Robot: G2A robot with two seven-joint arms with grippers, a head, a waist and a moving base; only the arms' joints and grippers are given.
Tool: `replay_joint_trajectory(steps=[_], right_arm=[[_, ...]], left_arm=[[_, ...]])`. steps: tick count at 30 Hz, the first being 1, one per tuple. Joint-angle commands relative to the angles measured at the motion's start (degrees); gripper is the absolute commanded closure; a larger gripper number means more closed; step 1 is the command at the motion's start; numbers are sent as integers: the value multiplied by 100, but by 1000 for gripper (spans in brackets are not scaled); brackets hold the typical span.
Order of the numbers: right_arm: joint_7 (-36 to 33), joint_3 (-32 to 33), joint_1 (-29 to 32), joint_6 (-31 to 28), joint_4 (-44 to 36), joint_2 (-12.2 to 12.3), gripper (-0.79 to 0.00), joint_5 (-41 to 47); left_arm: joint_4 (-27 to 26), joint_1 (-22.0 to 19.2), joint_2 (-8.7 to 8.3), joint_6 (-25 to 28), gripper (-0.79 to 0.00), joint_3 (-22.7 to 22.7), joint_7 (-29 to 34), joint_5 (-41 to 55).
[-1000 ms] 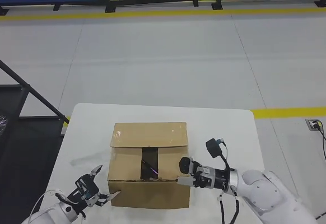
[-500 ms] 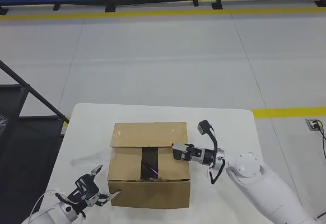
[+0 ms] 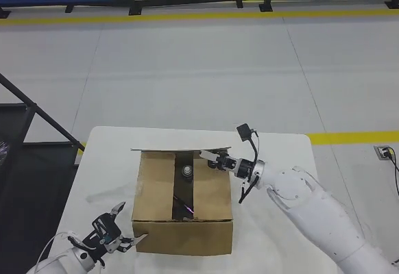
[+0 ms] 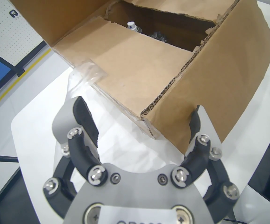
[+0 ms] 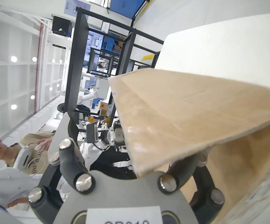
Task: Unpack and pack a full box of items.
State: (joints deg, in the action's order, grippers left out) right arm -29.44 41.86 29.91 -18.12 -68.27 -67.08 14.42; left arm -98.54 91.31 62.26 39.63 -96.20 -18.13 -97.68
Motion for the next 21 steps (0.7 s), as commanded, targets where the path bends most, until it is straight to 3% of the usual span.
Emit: replay_joint_trajectory(steps=[1,5,18,21], right_arm=[[174,-82,-165,41,127,-79,-785,-211],[317,-271,-441,88,434,-231,-785,-600],[317,-271,-441,88,434,-231,-785,-600],[445,-162,-269,-5,311,-285,-785,-66]], left_arm=[[0,0,0,0,-785,0,0,0],[0,0,0,0,-785,0,0,0],[0,0,0,0,-785,0,0,0],[0,0,0,0,-785,0,0,0]])
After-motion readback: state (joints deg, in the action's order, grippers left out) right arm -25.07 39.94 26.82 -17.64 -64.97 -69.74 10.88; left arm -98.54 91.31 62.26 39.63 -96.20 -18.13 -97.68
